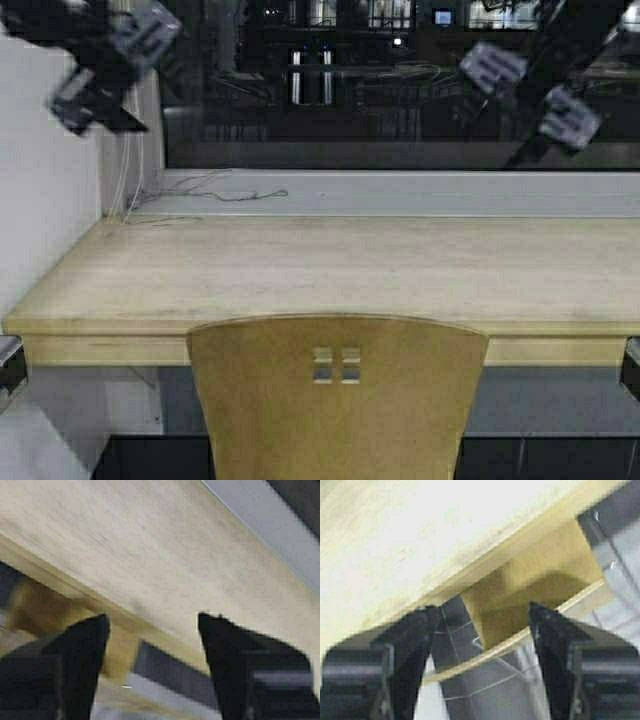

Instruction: Push the chairs under the table

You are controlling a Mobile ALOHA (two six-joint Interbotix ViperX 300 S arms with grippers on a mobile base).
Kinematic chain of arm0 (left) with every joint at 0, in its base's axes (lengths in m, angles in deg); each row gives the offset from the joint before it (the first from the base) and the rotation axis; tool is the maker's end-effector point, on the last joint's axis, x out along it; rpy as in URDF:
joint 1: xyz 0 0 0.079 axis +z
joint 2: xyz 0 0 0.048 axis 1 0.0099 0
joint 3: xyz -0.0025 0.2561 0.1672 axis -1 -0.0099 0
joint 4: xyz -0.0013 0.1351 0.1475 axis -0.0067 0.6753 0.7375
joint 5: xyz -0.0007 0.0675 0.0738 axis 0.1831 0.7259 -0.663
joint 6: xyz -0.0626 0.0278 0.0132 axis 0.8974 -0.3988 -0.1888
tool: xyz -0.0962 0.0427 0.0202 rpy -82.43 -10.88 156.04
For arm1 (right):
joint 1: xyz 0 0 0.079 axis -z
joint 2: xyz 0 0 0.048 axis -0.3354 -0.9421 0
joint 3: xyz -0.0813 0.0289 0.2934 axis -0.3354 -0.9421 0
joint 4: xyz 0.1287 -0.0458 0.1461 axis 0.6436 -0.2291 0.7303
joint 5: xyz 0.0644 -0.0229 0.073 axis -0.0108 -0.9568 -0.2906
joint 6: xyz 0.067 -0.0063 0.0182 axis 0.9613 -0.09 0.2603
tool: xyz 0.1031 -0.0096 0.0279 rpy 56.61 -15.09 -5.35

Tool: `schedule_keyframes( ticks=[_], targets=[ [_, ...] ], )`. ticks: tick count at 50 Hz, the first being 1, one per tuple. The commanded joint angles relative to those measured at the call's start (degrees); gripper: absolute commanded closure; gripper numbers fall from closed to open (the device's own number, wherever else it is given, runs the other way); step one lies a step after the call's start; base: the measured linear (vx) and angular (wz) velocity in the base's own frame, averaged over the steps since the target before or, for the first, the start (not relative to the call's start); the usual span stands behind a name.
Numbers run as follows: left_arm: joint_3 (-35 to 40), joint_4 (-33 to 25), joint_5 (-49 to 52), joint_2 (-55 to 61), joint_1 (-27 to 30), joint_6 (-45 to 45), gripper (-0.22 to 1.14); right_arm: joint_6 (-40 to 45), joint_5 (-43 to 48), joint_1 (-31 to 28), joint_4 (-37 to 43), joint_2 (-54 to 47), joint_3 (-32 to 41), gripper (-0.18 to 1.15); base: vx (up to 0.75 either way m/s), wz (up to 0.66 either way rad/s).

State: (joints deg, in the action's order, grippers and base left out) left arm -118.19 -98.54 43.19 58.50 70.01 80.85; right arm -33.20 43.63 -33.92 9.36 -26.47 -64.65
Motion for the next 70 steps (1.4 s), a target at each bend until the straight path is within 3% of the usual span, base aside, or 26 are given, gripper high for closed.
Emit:
schedule_keyframes(
  ticks=[1,7,12,17,31,70],
  targets=[
    [-5.2,3.9,1.3,-8.1,0.8,-8.9,0.02,-5.7,0.1,0.8,-7.2,8.1,-2.0,0.08,-0.13,0.02],
    [-7.5,7.6,9.0,-13.8,1.0,-21.1,0.02,-11.4,-1.1,0.7,-13.9,12.1,-2.5,0.08,-0.15,0.04],
    [-7.0,6.9,14.9,-15.2,1.1,-27.2,0.02,-11.7,-1.3,0.7,-14.2,13.5,-1.7,0.08,-0.19,0.1],
    [-5.5,5.4,17.3,-15.2,1.2,-27.8,0.02,-12.0,-1.5,0.7,-14.3,13.5,-1.8,0.08,-0.2,0.2],
    [-4.2,8.6,22.1,-15.7,1.2,-28.9,0.02,-12.2,-1.8,0.7,-14.9,14.3,-1.7,0.08,-0.17,0.3],
    [-2.5,9.8,22.2,-16.6,1.2,-28.8,0.02,-11.7,-3.9,0.7,-14.7,14.7,-1.6,0.08,-0.22,0.41]
  ],
)
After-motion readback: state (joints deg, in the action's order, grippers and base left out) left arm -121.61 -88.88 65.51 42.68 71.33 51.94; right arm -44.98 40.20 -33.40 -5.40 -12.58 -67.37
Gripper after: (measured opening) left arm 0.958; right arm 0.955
